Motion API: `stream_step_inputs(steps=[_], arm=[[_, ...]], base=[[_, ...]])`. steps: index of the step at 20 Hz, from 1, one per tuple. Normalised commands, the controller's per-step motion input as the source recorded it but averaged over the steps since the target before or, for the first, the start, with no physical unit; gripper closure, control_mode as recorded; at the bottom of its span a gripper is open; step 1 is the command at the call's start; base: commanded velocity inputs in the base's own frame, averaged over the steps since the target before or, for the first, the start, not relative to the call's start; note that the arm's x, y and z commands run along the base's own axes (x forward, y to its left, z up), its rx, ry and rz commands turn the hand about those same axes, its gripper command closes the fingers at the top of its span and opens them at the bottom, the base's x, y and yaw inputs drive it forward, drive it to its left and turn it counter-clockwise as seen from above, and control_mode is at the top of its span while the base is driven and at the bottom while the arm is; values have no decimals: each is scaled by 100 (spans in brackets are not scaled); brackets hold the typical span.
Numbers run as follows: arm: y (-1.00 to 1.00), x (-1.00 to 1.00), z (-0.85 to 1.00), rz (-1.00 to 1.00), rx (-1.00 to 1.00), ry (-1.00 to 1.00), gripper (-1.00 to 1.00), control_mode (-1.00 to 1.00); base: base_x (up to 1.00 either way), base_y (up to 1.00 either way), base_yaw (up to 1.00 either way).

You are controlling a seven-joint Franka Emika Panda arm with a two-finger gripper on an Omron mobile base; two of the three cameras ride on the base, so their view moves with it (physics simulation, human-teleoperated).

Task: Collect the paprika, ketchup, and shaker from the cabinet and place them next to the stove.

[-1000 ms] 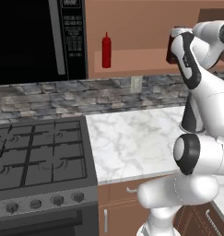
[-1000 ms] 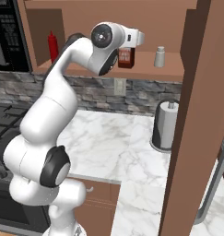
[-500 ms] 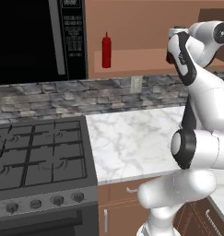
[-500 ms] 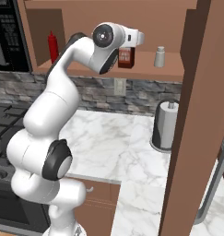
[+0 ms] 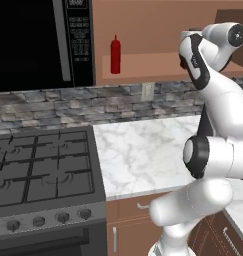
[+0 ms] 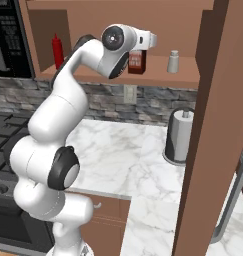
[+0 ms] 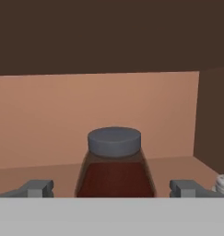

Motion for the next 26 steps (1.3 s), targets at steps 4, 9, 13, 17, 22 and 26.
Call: stream_step_inputs(steps=[4,9,13,17,22,26], arm=[[-1,13,0,0,-1,0,-100,-100],[-7,18,0,0,-1,0,-100,-100],[-16,18,0,0,0,0,-100,-100],[-7,16,0,0,0,0,-100,-100],[1,9,0,0,-1,0,-100,-100],[0,4,0,0,-1,0,-100,-100]], base=[[0,0,0],[0,0,0],[0,0,0],[0,0,0],[0,0,0],[0,0,0]])
